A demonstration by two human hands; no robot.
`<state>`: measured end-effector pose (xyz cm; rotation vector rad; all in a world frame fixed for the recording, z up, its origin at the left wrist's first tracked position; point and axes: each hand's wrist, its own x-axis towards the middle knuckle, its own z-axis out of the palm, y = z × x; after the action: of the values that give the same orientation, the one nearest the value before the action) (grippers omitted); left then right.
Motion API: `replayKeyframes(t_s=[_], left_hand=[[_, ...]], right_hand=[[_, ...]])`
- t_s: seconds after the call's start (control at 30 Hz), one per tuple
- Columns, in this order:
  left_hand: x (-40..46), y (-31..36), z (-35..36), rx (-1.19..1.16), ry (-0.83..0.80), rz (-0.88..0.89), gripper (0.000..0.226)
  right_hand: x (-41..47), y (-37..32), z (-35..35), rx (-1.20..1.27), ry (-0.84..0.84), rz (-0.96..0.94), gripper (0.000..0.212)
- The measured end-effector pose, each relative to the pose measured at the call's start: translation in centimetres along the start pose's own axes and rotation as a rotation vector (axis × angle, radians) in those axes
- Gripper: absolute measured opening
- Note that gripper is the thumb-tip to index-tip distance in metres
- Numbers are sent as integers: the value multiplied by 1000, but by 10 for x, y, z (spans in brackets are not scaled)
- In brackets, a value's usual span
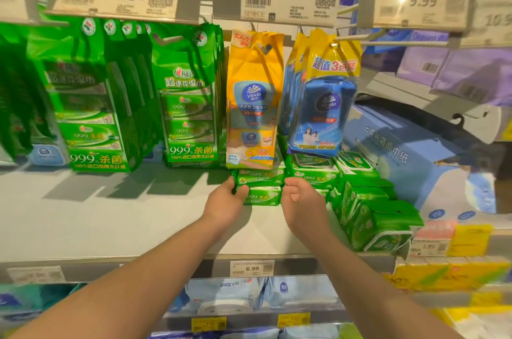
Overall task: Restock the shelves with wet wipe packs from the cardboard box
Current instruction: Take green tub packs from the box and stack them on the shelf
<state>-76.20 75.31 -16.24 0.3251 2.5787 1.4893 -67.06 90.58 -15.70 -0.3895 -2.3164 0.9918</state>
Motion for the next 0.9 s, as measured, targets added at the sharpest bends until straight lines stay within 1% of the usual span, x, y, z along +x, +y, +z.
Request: replayKeyframes(t_s=[0.07, 0.1, 0.13, 0.27, 0.37, 0.43, 0.5, 0.6, 0.67, 0.73, 0.83, 0.9], left_hand=[[4, -3, -4, 40, 25, 8, 35], [6, -2, -5, 72, 34, 15, 27], [8, -1, -6, 104, 46, 21, 25], [11, 4, -6, 189, 75, 19, 28], [8, -1, -4, 133, 66, 38, 26], [3, -3, -5, 84, 59, 47, 27], [-3, -1, -6, 111, 44, 56, 34], [-17, 2, -15, 259, 14, 45, 59], [-31, 5, -25, 323, 15, 7, 71], [-48, 3, -38, 418, 62, 14, 74], [-73, -4, -60, 573, 147, -22, 79], [-94, -15, -77, 595, 197, -95, 82]], right_hand=[[-2, -2, -2, 59, -24, 38, 33], [-3, -3, -3, 74, -33, 37, 38], [-4, -4, -4, 81, -39, 27, 42], [-4, -5, -3, 96, -41, 20, 49], [-5, -1, 0, 88, -53, 26, 50], [-6, 0, 1, 89, -74, 65, 49], [-7, -2, 5, 52, -103, 104, 44], [-11, -6, 10, -133, -234, 116, 36], [-14, -16, 13, -303, -361, 81, 40], [-18, -28, 17, -419, -434, 26, 46], [-25, -48, 26, -479, -522, -36, 57], [-34, -65, 36, -519, -615, -66, 63]])
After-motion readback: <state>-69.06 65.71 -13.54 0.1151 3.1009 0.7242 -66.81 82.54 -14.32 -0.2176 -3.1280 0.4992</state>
